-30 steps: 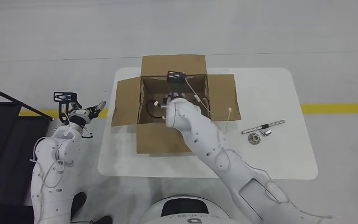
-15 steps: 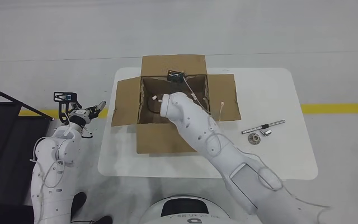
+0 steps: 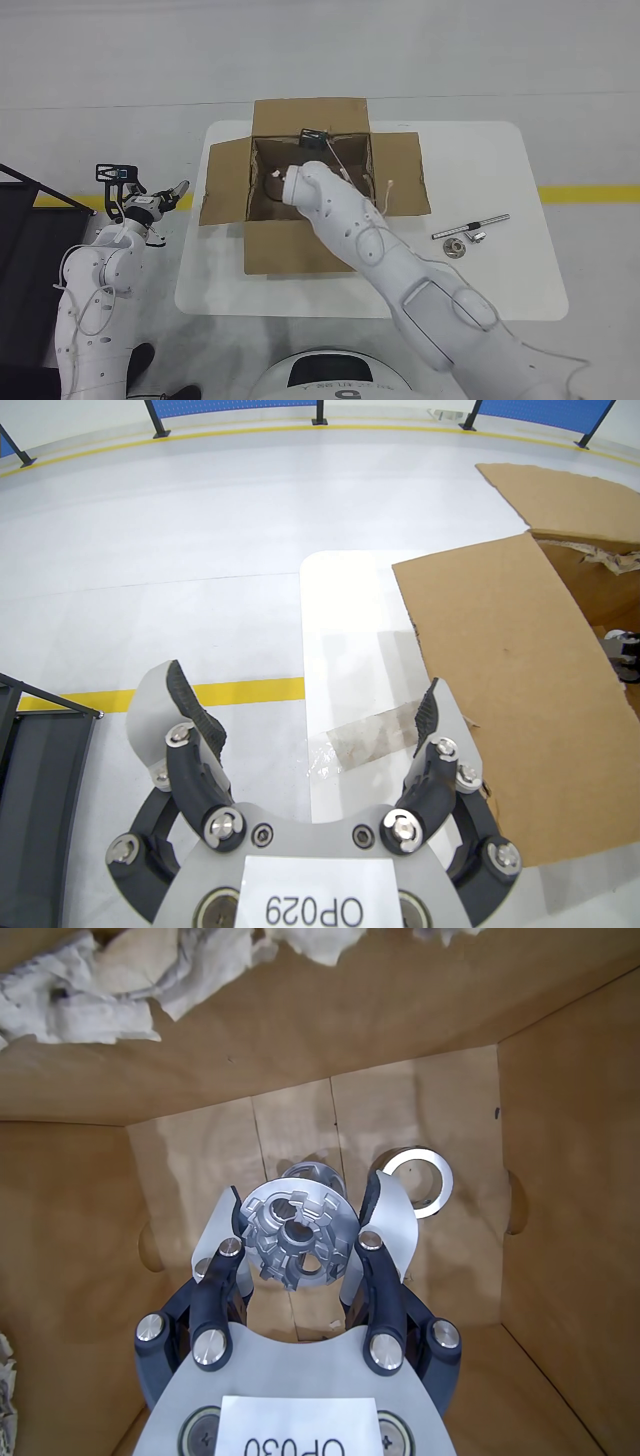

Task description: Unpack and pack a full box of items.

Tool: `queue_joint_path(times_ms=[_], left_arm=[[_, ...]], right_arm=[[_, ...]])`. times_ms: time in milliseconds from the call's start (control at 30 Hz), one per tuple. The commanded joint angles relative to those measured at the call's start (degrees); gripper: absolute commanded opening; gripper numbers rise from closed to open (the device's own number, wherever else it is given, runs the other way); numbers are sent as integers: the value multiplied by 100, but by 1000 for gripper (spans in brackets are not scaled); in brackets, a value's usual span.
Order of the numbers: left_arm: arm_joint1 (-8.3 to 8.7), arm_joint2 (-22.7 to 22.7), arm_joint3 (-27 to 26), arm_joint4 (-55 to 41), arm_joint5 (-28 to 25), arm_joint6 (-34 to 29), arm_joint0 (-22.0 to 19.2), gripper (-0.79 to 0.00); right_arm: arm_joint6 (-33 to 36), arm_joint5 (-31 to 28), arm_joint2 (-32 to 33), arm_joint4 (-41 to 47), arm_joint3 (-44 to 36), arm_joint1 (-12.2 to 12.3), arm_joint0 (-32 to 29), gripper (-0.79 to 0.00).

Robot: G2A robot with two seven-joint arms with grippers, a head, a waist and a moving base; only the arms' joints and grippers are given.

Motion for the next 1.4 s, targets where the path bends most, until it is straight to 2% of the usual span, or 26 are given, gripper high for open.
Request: queue_joint_path(times_ms=[0, 100, 167, 200, 267, 367, 467, 600, 700, 767, 933, 1033, 1133, 1267, 1367], left_arm=[[0, 0, 0, 0, 0, 0, 0, 0], [0, 0, 0, 0, 0, 0, 0, 0], [0, 0, 0, 0, 0, 0, 0, 0], [0, 0, 0, 0, 0, 0, 0, 0], [0, 0, 0, 0, 0, 0, 0, 0], [0, 0, 0, 0, 0, 0, 0, 0], [0, 0, 0, 0, 0, 0, 0, 0], [0, 0, 0, 0, 0, 0, 0, 0], [0, 0, 0, 0, 0, 0, 0, 0], [0, 0, 0, 0, 0, 0, 0, 0], [0, 0, 0, 0, 0, 0, 0, 0], [0, 0, 0, 0, 0, 0, 0, 0], [0, 0, 0, 0, 0, 0, 0, 0], [0, 0, 0, 0, 0, 0, 0, 0], [0, 0, 0, 0, 0, 0, 0, 0]], right_arm=[[-67, -4, -15, 63, 152, -49, 56, -529], [-91, -17, -11, 197, 391, -123, 143, -425], [-133, -49, 3, 265, 524, -161, 208, -394], [-162, -54, 7, 290, 585, -179, 231, -308], [-224, -63, 28, 351, 669, -211, 274, -271], [-217, -256, 130, 539, 709, -231, 340, -120], [-256, -333, 271, 664, 679, -216, 401, -55], [-285, -391, 513, 714, 204, -124, 392, -31], [-208, -339, 783, 520, -865, 54, 77, 0], [-30, -288, 1050, 146, -2185, 253, -460, 0], [979, -588, 2052, -1472, -6694, 831, -2955, 0], [1221, -934, 2678, -1728, -8516, 991, -4202, 0], [899, -1024, 3204, -1597, -9466, 1050, -5100, 0], [-11, -1077, 3854, -999, -9466, 1056, -5614, 0], [-372, -967, 4308, -415, -9466, 1044, -5822, 0]])
